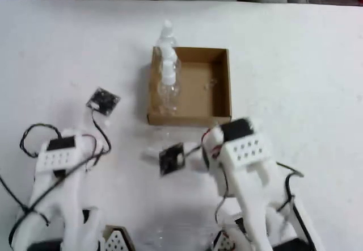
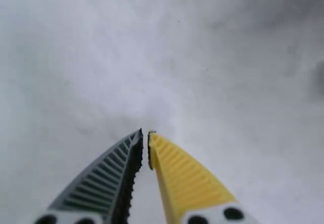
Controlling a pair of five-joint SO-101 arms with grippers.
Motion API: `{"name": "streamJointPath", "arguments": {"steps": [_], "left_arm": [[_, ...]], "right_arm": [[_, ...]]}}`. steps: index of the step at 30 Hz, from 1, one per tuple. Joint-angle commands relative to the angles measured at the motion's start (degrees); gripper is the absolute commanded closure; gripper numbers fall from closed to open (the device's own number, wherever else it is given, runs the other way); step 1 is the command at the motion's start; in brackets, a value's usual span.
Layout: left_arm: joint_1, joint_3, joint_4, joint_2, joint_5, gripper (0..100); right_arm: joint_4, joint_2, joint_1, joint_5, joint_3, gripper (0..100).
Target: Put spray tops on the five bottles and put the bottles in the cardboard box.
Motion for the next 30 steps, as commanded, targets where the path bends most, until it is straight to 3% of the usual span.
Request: {"name": "streamJointPath", "arguments": {"steps": [1,8,13,20,30], "left_arm": [[-1.27,-6.68,-1.58,5.76,3.52,97],[-7.25,-15.91,0.26,16.04,10.2,97],[-9.54,-21.63,2.81,22.46,13.27,97],[-9.63,-23.38,2.99,24.31,13.45,97],[-14.46,-23.47,-1.67,24.66,24.18,97]], "right_arm": [[1.71,-6.99,-8.13,-8.26,2.9,98.1],[-1.1,-12.7,-28.09,-28.66,5.54,98.1],[-2.42,-11.74,-34.24,-29.45,5.89,98.1],[-3.82,-7.69,-35.47,-29.54,5.89,98.1],[-5.85,1.45,-52.97,-37.8,1.85,98.1]]}}
